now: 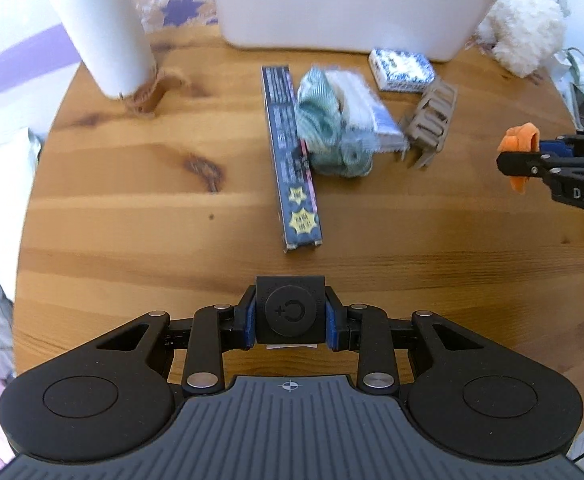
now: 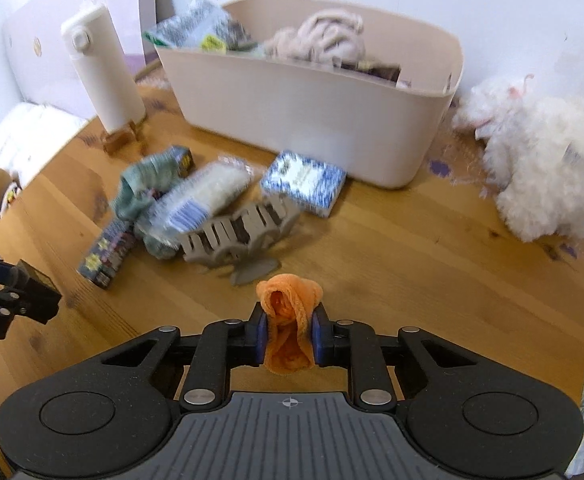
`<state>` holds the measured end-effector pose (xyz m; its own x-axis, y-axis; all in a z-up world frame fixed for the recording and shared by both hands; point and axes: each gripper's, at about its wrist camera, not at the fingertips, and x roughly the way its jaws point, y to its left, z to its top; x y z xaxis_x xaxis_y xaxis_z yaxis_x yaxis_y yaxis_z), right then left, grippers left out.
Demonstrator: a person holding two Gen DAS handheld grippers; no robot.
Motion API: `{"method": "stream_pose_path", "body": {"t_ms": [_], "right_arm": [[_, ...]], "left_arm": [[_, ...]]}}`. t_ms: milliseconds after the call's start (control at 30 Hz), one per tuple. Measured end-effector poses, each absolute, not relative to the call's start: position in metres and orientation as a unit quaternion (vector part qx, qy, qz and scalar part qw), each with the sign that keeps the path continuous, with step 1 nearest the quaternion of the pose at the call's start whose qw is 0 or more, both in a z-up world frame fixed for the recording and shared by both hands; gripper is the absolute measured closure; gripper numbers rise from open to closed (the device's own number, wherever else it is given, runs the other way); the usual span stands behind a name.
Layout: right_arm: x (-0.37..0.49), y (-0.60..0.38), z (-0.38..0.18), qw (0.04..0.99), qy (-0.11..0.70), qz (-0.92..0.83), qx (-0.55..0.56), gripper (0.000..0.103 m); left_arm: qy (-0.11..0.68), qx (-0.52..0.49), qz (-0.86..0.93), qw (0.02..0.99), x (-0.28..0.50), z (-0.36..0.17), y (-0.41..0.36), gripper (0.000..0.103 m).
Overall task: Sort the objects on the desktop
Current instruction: 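Lift the black box and orange item and carry both over the basket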
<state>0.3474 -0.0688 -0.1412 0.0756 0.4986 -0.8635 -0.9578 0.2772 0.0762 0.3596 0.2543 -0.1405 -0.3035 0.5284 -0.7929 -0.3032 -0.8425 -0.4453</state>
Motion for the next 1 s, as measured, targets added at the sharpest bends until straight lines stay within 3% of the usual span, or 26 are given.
{"method": "stream_pose_path", "body": {"t_ms": [1000], "right_arm": [[0.395, -0.033, -0.004, 0.759, 0.315, 0.532, -0.205, 0.083]], "left_arm": [[-0.059, -0.354, 0.904, 0.231, 0.254, -0.007, 0.201, 0.071]]}}
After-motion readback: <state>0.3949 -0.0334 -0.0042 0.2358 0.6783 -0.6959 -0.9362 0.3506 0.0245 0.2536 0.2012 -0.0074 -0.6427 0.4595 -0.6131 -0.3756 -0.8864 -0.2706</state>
